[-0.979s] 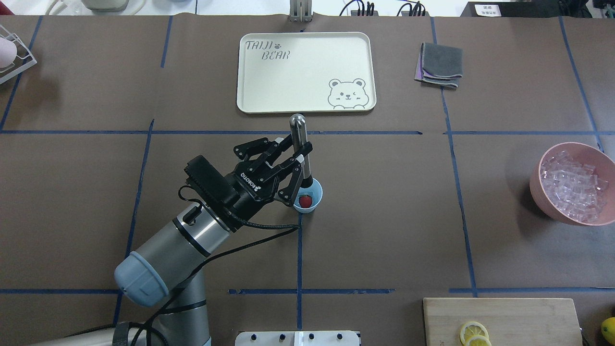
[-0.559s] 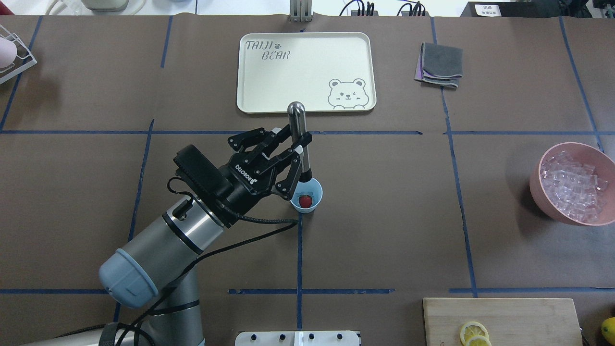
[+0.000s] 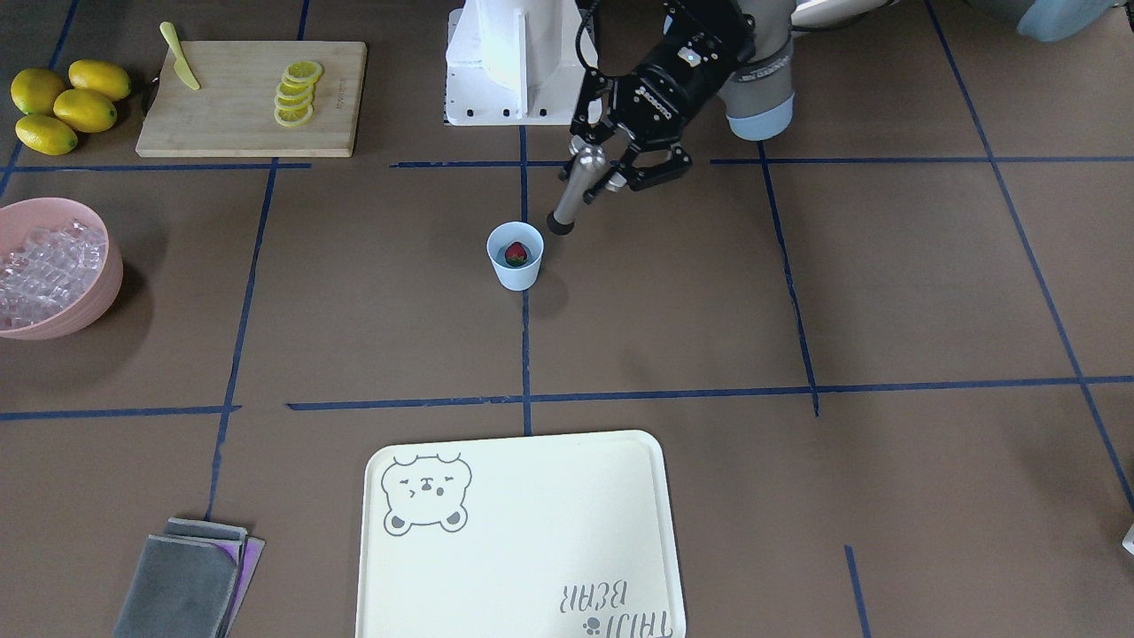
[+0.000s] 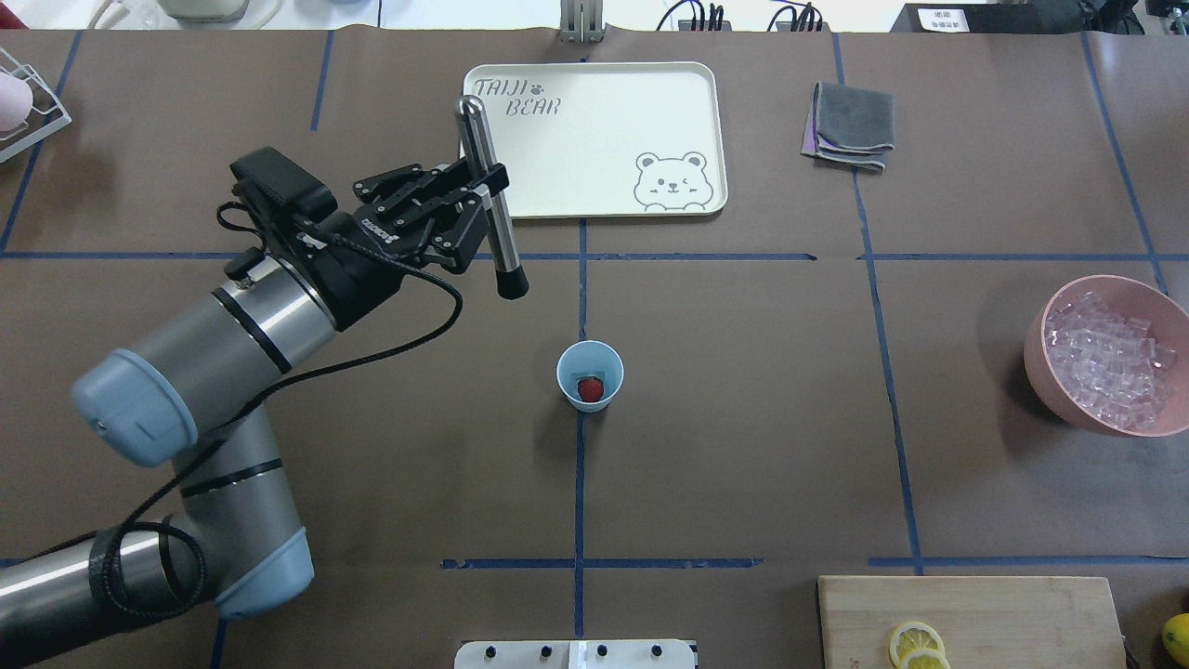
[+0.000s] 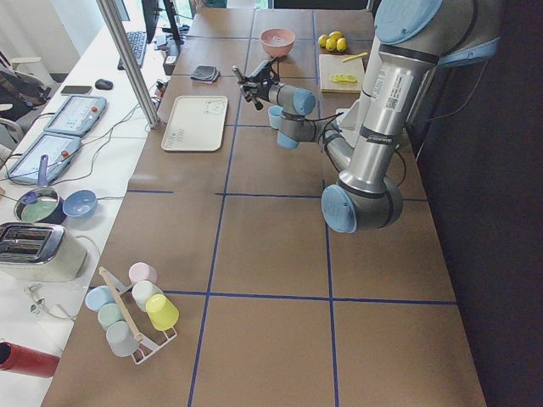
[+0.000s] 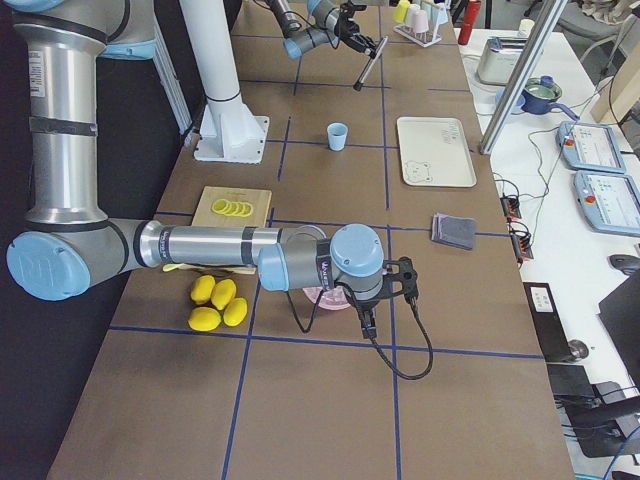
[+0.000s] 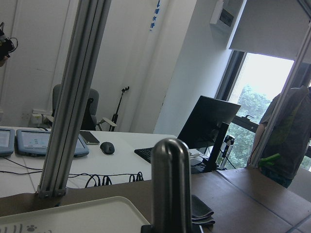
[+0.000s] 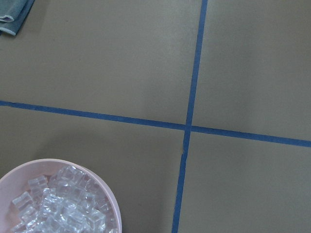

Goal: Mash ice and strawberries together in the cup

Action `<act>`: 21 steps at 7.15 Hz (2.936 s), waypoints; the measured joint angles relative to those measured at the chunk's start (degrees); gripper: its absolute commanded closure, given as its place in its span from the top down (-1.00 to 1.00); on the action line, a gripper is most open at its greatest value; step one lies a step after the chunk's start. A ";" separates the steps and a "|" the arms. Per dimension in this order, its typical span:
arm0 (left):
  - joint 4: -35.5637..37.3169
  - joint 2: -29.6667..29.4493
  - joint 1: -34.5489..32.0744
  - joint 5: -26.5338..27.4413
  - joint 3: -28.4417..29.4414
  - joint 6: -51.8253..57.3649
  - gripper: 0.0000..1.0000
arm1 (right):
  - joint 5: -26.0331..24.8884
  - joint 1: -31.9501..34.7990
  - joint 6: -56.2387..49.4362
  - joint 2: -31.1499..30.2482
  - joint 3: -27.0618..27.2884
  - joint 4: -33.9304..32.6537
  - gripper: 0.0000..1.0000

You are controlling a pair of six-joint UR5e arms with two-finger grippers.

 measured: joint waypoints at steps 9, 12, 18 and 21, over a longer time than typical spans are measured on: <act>31.57 15.37 -33.14 -57.47 0.35 -11.30 -1.00 | -0.02 0.00 0.08 -0.05 0.99 -0.05 0.99; 35.25 22.47 -33.73 -58.55 1.28 -5.50 -1.00 | -0.25 0.00 -0.02 -0.10 0.38 -0.03 0.99; 44.18 27.48 -34.26 -53.63 6.41 18.30 -1.00 | -0.31 0.00 -0.05 0.14 0.23 0.04 0.99; 44.23 25.99 -34.04 -53.03 11.58 18.06 -1.00 | -0.30 0.00 -0.06 0.16 0.31 0.04 0.99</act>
